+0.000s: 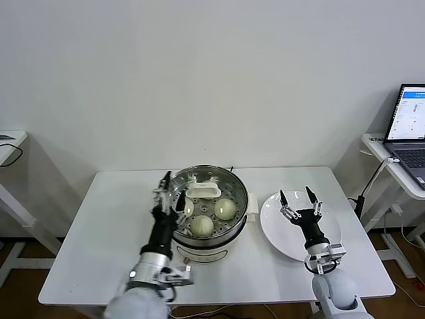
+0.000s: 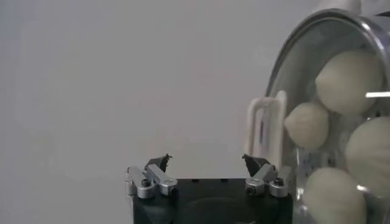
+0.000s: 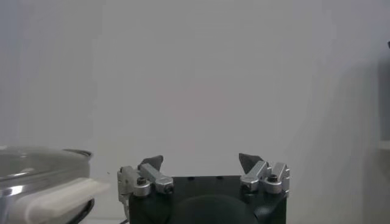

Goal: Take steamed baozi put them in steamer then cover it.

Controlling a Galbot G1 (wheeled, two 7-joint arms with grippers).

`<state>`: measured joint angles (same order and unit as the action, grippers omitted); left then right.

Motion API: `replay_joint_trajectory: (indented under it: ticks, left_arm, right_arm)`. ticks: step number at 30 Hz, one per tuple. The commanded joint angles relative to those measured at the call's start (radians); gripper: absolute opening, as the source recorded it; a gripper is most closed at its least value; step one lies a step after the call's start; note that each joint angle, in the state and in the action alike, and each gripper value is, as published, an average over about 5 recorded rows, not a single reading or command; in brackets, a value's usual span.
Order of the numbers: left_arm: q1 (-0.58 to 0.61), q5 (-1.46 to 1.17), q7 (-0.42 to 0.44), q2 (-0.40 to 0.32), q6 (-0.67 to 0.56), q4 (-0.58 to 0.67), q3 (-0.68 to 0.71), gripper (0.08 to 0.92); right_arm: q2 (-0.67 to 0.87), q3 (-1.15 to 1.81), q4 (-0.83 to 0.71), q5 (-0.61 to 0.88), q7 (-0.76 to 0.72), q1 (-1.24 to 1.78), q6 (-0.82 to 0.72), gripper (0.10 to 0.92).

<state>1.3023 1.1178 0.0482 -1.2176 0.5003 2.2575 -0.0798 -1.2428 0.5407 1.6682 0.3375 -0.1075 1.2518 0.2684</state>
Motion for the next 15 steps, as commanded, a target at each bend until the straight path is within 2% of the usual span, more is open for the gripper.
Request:
replay_joint_trajectory:
  ticks: [1, 7, 15]
  left_arm:
    - [0.229, -0.825, -0.133, -0.106, -0.488, 0.023, -0.537, 0.823]
    - [0.261, -0.884, -0.095, -0.193, -0.559, -0.036, -0.599, 0.823]
    - [0.266, -0.888, -0.091, -0.234, -0.587, -0.071, -0.584, 0.823]
  right_arm:
    - [0.006, 0.018, 0.064, -0.002, 0.006, 0.007, -0.071, 0.823]
    - [0.006, 0.028, 0.107, -0.003, 0.011, 0.017, -0.103, 0.823]
    - [0.006, 0.035, 0.131, 0.002, 0.010, 0.028, -0.116, 0.823]
